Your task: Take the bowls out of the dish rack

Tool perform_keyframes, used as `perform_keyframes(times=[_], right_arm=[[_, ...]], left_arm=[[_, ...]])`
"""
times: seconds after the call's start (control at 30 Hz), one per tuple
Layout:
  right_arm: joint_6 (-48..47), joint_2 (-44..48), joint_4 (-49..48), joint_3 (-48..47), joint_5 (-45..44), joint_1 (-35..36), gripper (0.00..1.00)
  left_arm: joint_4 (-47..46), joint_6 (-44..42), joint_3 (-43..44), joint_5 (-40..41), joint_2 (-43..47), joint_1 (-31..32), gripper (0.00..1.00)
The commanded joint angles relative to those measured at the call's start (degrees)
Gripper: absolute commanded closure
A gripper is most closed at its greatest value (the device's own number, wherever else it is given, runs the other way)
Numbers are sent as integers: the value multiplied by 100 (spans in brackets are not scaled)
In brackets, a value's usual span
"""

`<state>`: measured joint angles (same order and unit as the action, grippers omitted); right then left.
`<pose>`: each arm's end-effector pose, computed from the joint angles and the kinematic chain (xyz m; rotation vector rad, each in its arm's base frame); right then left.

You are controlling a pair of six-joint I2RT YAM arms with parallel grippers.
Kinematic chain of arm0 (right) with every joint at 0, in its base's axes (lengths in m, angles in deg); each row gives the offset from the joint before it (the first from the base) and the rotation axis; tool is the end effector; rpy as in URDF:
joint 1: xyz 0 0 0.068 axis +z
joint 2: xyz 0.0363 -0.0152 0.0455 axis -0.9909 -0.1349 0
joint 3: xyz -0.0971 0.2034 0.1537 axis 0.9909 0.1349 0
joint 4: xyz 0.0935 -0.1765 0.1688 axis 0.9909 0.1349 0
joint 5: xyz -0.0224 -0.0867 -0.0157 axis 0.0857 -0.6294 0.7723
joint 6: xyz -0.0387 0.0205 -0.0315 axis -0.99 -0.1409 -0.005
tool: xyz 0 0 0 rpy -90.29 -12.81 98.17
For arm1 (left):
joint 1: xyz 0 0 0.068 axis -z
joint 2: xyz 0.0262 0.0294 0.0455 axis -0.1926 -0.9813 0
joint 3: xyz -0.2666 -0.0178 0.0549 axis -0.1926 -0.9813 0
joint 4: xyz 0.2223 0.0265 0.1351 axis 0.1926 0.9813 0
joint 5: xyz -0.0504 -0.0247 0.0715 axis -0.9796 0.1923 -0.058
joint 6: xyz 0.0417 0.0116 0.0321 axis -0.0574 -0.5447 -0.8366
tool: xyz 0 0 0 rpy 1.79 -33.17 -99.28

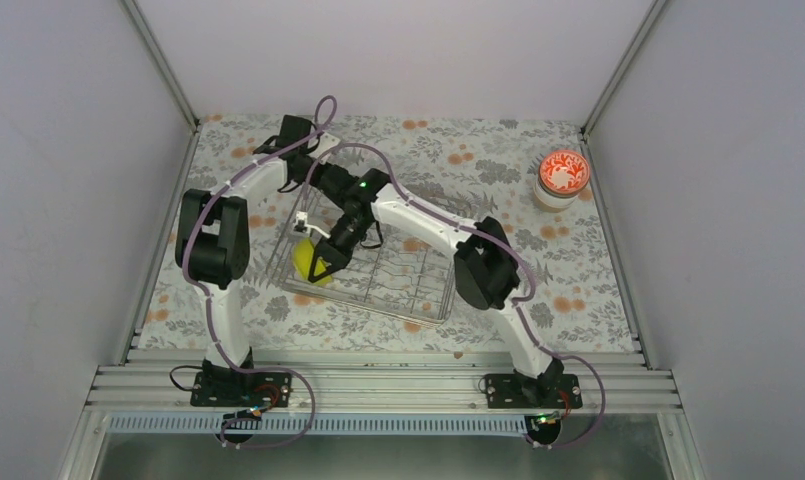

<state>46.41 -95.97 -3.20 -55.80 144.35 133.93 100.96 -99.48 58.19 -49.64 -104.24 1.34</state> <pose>0.2682 0.3864 0.2272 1.6649 -2.1420 -1.4359 0.4332 -0.1060 0.2036 0.6594 2.3989 -0.3593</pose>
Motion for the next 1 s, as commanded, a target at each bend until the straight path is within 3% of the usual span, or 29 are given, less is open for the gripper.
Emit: perform_keyframes(times=[0.0, 0.27, 0.53, 0.77, 0.97], right_arm=[[-822, 837, 683, 238, 113, -31, 96], [-848, 1991, 584, 1195, -641, -674, 96], [-584, 3039, 489, 1297, -1266, -1740, 96], [-256, 3498, 198, 1388, -2483, -2649, 96], [-105, 3585, -401, 1943, -3983, -3551, 96]], left_arm=[[-93, 40, 70, 76, 17, -140, 0], [-75, 16, 103, 90, 82, -233, 0], [-107, -11, 92, 209, 206, -373, 0], [-49, -26, 107, -13, 494, -559, 0], [133, -235, -34, -616, 1265, -674, 0]])
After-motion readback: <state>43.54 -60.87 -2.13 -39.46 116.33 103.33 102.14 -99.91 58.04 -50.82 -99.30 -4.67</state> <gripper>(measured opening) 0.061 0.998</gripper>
